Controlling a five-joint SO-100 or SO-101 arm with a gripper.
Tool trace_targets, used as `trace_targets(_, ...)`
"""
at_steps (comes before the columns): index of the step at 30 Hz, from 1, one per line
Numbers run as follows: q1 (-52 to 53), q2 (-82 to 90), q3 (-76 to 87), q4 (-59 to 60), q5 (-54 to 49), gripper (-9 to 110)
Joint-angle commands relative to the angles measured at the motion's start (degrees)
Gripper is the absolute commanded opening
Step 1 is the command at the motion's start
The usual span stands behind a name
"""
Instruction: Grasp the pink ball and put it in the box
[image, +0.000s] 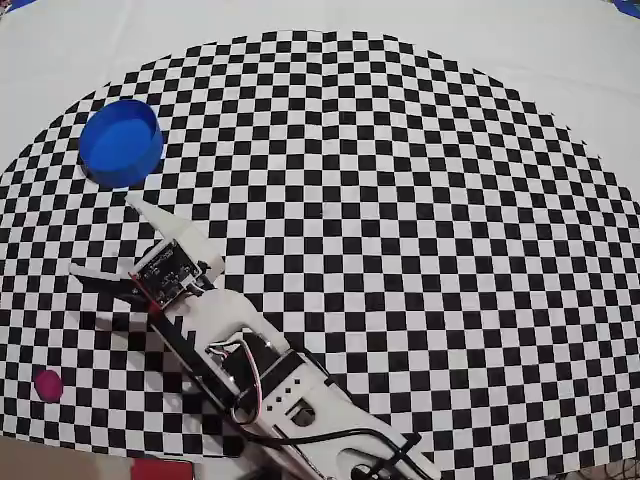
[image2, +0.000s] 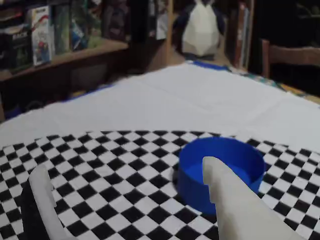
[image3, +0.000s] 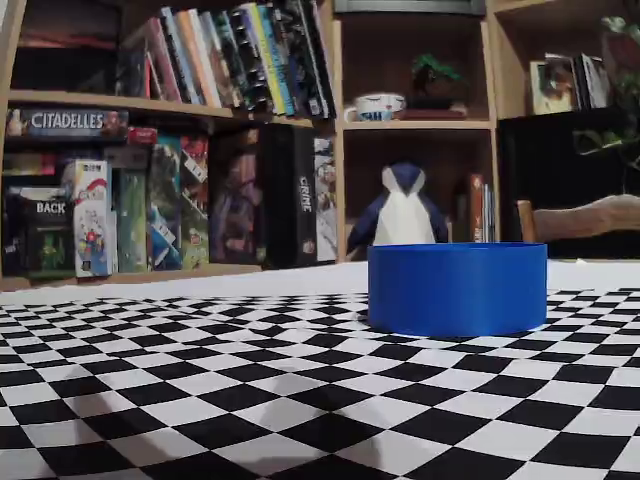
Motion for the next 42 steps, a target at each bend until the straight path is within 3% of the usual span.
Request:
trace_targets(1,-1.6,-0.6,0.4,-1.1,-0.5,37)
trace_targets(42,-23.1,-3.5,0.4,-1.2,-0.5,37)
